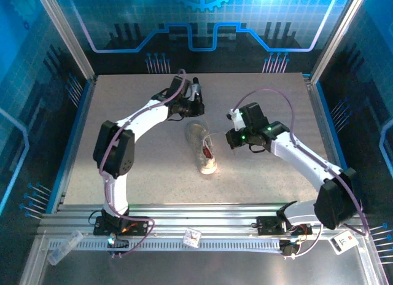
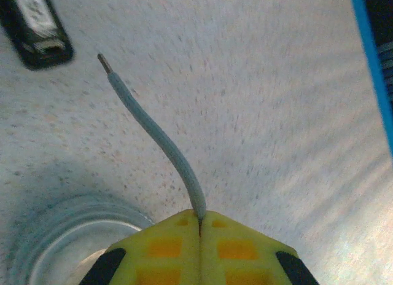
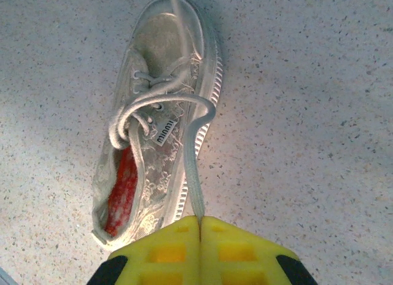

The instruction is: Tie the shoes

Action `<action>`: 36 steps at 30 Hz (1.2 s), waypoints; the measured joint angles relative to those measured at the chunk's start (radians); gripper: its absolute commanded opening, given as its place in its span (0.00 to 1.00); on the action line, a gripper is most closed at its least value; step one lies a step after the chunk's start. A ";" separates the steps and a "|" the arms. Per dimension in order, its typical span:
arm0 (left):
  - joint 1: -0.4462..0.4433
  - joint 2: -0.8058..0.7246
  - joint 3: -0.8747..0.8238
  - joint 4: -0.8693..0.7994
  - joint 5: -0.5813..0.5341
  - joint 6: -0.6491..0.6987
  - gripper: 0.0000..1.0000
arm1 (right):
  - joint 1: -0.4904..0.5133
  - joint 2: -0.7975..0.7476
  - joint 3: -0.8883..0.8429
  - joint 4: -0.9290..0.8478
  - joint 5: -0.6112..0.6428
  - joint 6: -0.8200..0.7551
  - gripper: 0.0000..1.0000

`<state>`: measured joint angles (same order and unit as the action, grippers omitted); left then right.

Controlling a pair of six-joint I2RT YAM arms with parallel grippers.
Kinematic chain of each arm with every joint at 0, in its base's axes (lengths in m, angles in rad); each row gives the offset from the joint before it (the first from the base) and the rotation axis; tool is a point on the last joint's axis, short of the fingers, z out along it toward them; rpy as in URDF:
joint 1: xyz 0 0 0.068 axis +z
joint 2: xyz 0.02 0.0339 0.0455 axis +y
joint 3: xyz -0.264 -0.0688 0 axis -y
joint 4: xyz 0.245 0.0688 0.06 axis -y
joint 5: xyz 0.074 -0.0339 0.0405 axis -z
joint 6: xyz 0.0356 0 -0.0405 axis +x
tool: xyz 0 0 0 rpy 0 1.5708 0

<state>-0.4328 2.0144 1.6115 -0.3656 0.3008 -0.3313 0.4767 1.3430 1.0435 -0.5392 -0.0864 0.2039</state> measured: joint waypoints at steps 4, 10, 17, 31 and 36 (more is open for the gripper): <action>-0.042 0.114 0.129 -0.107 0.011 0.118 0.10 | 0.001 -0.056 -0.023 -0.020 0.000 -0.020 0.00; -0.056 0.166 0.195 -0.190 -0.015 0.209 0.50 | 0.019 -0.076 -0.027 -0.068 0.027 -0.048 0.00; 0.002 0.074 0.109 -0.175 -0.019 0.214 0.56 | 0.020 0.037 0.122 -0.149 0.106 -0.093 0.00; 0.016 -0.079 -0.004 -0.161 0.056 0.121 0.44 | 0.020 0.049 -0.016 -0.124 0.091 0.021 0.00; -0.079 0.085 0.184 -0.307 -0.019 0.172 0.44 | 0.027 -0.038 -0.223 -0.063 0.029 0.127 0.00</action>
<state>-0.5121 2.0995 1.7954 -0.6724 0.2813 -0.1593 0.5041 1.3052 0.8204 -0.6022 -0.0578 0.3313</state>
